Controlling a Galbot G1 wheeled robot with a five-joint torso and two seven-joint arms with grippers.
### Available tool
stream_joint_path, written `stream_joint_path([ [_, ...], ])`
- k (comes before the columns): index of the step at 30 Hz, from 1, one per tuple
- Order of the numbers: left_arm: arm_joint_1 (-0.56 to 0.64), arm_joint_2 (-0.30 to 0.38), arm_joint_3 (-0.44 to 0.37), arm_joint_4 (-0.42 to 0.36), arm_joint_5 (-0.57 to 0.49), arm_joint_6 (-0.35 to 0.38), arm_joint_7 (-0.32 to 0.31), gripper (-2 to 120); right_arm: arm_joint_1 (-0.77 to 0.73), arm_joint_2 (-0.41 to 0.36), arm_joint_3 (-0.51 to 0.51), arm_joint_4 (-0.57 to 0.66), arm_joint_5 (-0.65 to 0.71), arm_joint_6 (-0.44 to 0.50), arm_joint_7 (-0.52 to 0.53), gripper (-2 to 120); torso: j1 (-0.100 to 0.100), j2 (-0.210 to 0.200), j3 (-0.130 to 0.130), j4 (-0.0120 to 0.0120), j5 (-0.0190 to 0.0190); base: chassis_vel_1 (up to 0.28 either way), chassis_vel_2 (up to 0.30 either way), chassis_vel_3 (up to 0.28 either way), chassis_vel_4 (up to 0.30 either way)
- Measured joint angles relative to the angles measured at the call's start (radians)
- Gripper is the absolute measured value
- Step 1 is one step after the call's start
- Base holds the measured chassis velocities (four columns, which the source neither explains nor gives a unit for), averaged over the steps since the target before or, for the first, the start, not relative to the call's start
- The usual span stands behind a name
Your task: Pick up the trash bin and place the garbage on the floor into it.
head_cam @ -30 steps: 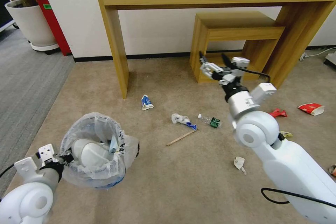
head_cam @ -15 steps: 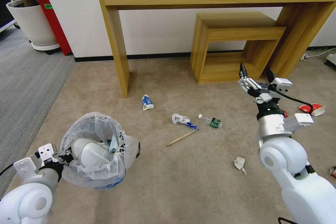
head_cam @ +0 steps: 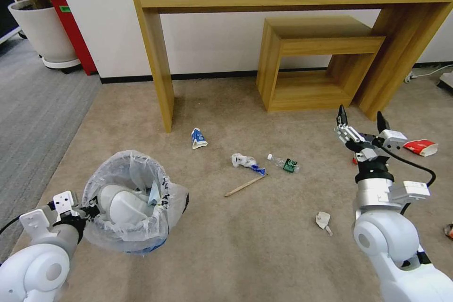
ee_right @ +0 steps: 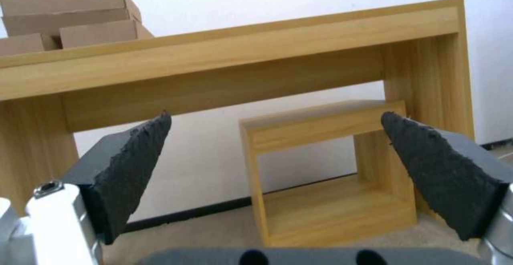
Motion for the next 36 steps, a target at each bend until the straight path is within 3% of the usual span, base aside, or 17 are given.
stream_joint_path([
  [11,0.010,-0.001,-0.004,-0.014,-0.002,-0.001,0.000,1,-0.027,0.051,0.013,-0.004,-0.059,0.002,-0.011,100,0.000,0.000,0.000,0.0000,0.0002,0.000,0.000,0.000,0.000],
  [36,0.018,-0.014,-0.005,-0.032,0.002,-0.002,-0.001,1,-0.051,0.040,0.033,0.012,-0.085,-0.056,0.010,99,0.000,0.000,0.000,0.0000,0.0002,-0.002,0.002,0.002,-0.002],
])
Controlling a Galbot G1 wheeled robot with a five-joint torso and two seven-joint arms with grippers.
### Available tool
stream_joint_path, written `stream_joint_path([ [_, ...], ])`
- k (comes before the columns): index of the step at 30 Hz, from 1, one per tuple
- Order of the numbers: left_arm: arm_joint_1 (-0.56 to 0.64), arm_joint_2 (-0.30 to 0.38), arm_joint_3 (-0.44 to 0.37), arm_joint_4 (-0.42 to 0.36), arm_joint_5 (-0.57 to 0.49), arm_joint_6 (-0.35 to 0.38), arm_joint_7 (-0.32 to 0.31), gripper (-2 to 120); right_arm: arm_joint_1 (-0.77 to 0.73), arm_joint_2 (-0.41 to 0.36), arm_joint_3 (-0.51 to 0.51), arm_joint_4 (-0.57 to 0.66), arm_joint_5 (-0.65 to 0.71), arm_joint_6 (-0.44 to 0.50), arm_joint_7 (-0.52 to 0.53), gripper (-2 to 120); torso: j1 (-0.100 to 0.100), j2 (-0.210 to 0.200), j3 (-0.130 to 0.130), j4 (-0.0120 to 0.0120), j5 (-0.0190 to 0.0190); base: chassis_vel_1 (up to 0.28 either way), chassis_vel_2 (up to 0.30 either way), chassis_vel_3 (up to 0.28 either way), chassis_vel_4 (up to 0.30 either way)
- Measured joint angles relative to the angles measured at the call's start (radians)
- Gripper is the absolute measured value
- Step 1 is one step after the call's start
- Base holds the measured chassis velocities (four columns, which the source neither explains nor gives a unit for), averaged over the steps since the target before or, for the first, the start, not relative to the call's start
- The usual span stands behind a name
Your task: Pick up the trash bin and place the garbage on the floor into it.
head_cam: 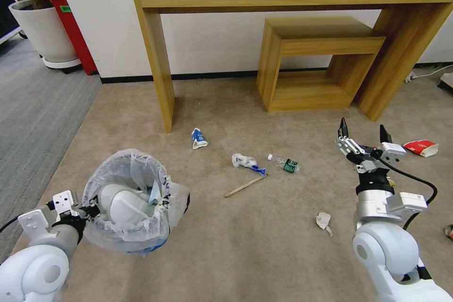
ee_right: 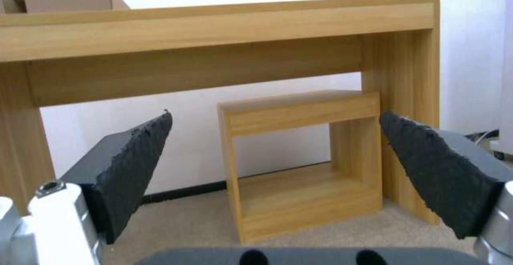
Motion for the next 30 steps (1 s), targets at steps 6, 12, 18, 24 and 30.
stream_joint_path([
  [6,0.012,-0.005,-0.005,-0.011,0.003,-0.003,0.000,1,0.003,-0.005,-0.003,0.004,0.001,-0.006,0.006,99,0.000,0.000,0.000,0.0001,0.0001,-0.086,0.083,0.089,-0.090],
  [12,0.018,-0.005,-0.008,-0.018,0.004,-0.005,0.001,1,-0.002,-0.002,-0.010,0.010,0.000,-0.007,0.008,100,0.000,0.000,0.000,-0.0001,-0.0001,-0.123,0.123,0.127,-0.123],
  [18,0.023,-0.005,-0.009,-0.022,0.006,-0.007,0.002,1,-0.006,-0.003,-0.015,0.025,0.012,-0.009,0.010,100,0.000,0.000,0.000,0.0000,0.0000,-0.059,0.063,0.063,-0.058],
  [24,0.023,-0.003,-0.012,-0.024,0.005,-0.007,0.003,1,-0.006,-0.006,-0.015,0.027,0.013,-0.016,0.010,99,0.000,0.000,0.000,-0.0001,0.0001,-0.007,0.008,0.008,-0.012],
  [30,0.023,-0.003,-0.012,-0.024,0.004,-0.007,0.003,1,-0.004,-0.003,-0.017,0.021,0.010,-0.017,0.009,99,0.000,0.000,0.000,-0.0001,0.0000,-0.075,0.079,0.077,-0.076],
])
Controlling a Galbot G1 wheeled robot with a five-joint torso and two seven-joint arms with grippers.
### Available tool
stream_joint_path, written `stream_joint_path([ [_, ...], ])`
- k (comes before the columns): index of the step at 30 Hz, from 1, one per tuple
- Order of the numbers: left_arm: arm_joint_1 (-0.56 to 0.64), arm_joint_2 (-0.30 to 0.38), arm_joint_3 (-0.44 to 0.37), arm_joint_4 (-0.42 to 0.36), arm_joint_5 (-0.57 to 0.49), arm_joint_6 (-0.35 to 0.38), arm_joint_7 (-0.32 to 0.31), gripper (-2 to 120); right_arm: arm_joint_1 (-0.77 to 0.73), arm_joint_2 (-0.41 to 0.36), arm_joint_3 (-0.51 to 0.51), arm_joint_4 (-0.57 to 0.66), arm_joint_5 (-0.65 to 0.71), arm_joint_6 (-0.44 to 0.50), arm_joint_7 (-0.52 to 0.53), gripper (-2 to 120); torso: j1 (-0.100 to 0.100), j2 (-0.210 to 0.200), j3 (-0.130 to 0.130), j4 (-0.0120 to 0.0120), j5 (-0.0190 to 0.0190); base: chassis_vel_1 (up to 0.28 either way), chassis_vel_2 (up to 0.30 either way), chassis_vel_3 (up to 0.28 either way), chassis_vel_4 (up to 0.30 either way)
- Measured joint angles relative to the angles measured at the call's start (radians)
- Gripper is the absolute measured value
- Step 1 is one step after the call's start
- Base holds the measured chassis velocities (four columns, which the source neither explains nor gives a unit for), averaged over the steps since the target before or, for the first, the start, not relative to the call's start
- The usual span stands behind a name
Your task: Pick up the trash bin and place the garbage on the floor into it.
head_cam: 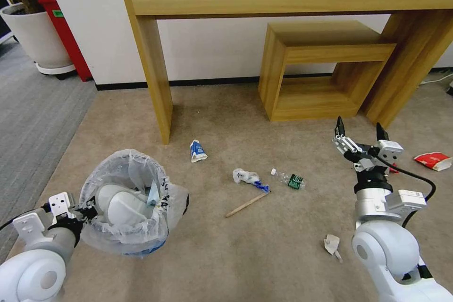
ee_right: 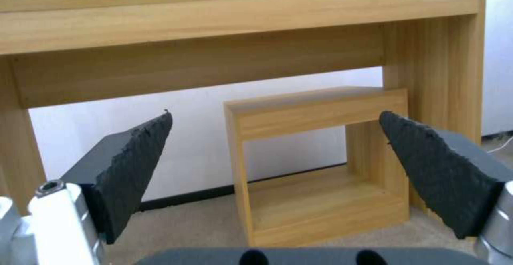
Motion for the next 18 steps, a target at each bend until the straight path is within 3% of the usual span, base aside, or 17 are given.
stream_joint_path([
  [18,-0.015,-0.002,0.000,0.029,-0.001,0.000,-0.001,1,0.018,0.000,-0.019,-0.029,-0.007,0.005,-0.003,99,0.000,0.000,0.000,0.0001,0.0000,-0.077,0.075,0.071,-0.075],
])
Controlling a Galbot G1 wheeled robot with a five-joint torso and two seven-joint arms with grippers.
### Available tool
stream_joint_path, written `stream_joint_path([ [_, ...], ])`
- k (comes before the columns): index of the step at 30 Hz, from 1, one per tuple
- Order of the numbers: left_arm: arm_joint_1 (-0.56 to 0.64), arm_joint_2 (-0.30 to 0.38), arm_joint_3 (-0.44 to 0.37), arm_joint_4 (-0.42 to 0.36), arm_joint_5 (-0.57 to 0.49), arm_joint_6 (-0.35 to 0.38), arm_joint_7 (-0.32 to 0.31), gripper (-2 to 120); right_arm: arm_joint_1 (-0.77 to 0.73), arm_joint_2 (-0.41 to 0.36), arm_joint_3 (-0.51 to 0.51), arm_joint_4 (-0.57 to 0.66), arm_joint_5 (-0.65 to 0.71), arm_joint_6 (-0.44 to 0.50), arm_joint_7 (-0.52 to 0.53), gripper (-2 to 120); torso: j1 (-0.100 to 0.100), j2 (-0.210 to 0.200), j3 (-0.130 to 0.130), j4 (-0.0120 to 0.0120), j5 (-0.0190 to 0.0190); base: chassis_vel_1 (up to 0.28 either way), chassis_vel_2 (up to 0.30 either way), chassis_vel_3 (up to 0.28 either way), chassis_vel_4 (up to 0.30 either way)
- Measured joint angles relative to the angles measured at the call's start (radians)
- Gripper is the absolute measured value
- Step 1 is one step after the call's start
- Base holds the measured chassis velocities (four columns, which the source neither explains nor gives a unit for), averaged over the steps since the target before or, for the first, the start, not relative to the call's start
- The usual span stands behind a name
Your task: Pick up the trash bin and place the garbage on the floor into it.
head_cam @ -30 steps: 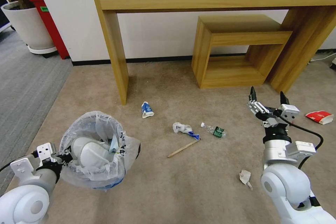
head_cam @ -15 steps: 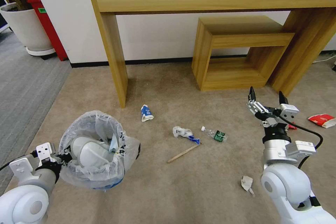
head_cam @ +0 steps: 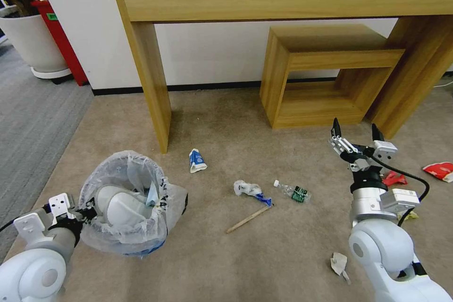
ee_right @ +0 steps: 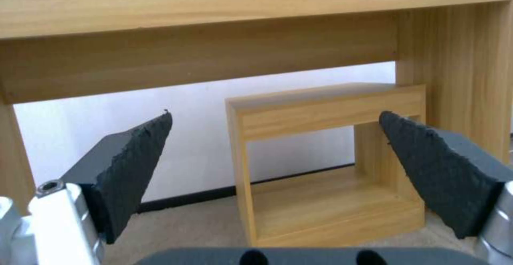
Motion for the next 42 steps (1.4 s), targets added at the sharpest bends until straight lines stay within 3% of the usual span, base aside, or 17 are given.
stream_joint_path([
  [35,0.003,-0.006,0.002,0.003,0.002,-0.001,-0.002,1,0.020,-0.002,-0.042,-0.028,-0.025,0.023,0.028,100,0.000,0.000,0.000,0.0000,0.0000,-0.075,0.074,0.071,-0.075],
  [37,0.004,-0.007,0.002,0.003,0.004,-0.001,-0.002,1,0.016,-0.013,-0.061,-0.019,-0.006,0.002,0.051,100,0.000,0.000,0.000,0.0000,0.0001,-0.039,0.061,0.057,-0.035],
  [39,0.005,-0.009,0.003,0.003,0.007,-0.002,-0.002,1,0.013,-0.046,-0.104,0.016,0.082,-0.107,0.122,100,0.000,0.000,0.000,0.0000,0.0000,0.000,0.000,0.000,0.000],
  [41,0.005,-0.009,0.003,0.003,0.008,-0.002,-0.002,1,0.014,-0.053,-0.113,0.022,0.102,-0.128,0.137,100,0.000,0.000,0.000,-0.0001,-0.0001,0.000,0.000,0.000,0.000],
  [42,0.004,-0.009,0.005,0.003,0.009,-0.002,-0.002,1,0.023,-0.075,-0.145,0.041,0.196,-0.211,0.201,100,0.000,0.000,0.000,-0.0001,-0.0001,0.000,0.000,0.000,0.000],
])
